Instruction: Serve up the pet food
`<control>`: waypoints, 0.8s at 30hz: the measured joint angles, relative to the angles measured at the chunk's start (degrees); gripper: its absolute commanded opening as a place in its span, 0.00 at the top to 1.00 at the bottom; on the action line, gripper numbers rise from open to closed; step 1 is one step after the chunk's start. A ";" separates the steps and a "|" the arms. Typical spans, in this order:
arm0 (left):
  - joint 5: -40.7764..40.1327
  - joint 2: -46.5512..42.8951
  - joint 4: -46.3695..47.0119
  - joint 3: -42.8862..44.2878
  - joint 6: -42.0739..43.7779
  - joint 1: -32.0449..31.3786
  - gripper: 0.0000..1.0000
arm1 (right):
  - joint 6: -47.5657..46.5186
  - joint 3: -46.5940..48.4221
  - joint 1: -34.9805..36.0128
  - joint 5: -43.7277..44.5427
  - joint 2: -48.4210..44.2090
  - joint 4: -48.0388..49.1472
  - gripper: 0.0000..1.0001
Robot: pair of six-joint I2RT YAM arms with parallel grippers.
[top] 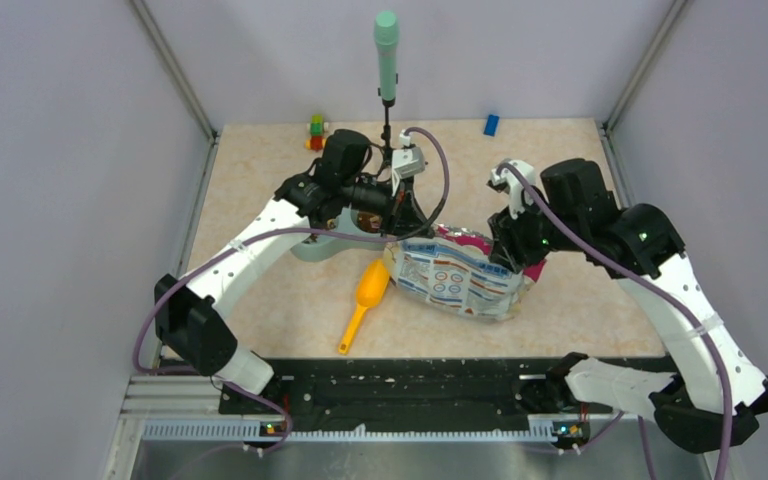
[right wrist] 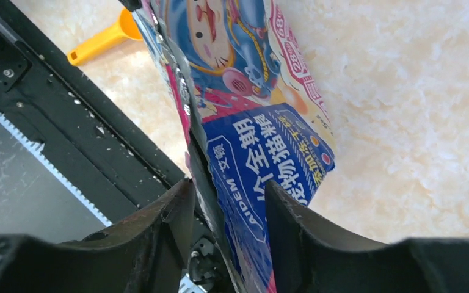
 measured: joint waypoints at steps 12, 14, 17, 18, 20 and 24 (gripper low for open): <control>-1.38 0.90 -0.63 0.44 -2.25 0.98 1.00 | 3.76 -2.80 0.00 -6.71 4.98 6.91 1.00; -1.51 0.90 -0.52 0.44 -2.25 1.09 1.00 | 3.82 -3.63 0.00 -6.27 3.21 8.11 1.00; -1.29 0.72 0.20 0.48 -2.34 1.09 0.80 | 3.82 -3.80 0.00 -4.39 2.19 8.17 0.57; -1.42 0.72 0.17 0.68 -2.40 0.98 0.67 | 4.17 -3.80 0.00 -3.80 2.21 8.09 0.47; -1.99 1.03 -0.48 1.44 -2.84 0.98 0.51 | 4.39 -3.58 0.00 -1.84 2.25 7.85 0.38; -4.31 2.12 -2.05 5.73 -5.29 1.09 0.39 | 5.38 -0.15 0.00 3.15 2.43 5.51 0.14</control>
